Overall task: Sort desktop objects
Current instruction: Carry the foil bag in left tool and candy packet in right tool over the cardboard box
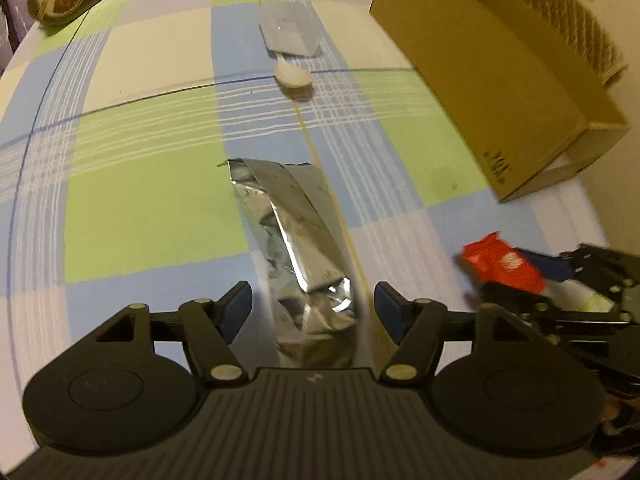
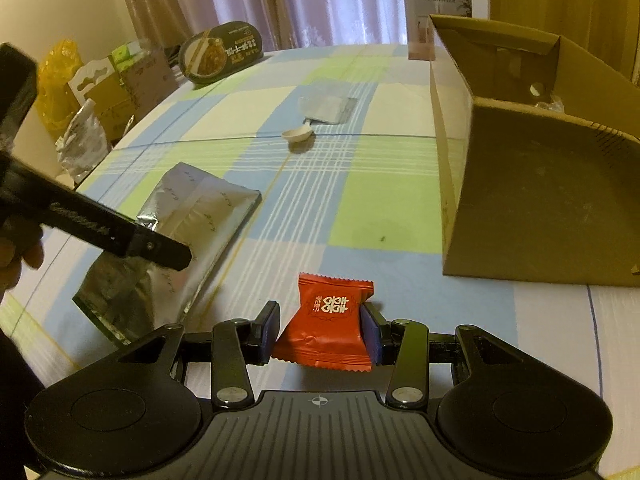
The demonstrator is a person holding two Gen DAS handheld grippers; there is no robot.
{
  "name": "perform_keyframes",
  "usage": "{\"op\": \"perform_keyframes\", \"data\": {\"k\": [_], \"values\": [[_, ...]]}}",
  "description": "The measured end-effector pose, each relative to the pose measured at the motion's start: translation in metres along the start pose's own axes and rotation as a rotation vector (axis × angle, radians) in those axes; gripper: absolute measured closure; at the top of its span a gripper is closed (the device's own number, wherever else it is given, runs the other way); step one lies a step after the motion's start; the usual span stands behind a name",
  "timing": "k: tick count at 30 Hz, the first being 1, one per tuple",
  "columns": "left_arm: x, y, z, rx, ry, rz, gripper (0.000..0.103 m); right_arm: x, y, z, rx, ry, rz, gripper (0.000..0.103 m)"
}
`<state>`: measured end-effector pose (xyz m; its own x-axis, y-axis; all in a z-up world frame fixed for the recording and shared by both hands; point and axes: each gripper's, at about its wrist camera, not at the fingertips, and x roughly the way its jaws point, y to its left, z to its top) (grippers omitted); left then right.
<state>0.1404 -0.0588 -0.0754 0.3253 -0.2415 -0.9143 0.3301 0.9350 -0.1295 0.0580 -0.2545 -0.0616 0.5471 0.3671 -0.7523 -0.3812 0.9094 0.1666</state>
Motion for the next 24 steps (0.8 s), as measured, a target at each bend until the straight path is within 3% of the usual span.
{"op": "perform_keyframes", "data": {"k": [13, 19, 24], "values": [[0.032, -0.03, 0.012, 0.173, 0.126, 0.093, 0.046, 0.01, -0.003, -0.004, -0.038, -0.004, 0.002, 0.062], [0.036, -0.028, 0.012, 0.188, 0.129, 0.089, 0.042, 0.009, -0.008, -0.004, -0.024, -0.004, -0.005, 0.062], [0.035, -0.027, 0.013, 0.201, 0.123, 0.081, 0.044, 0.011, -0.008, -0.004, -0.024, -0.001, -0.007, 0.062]]}}
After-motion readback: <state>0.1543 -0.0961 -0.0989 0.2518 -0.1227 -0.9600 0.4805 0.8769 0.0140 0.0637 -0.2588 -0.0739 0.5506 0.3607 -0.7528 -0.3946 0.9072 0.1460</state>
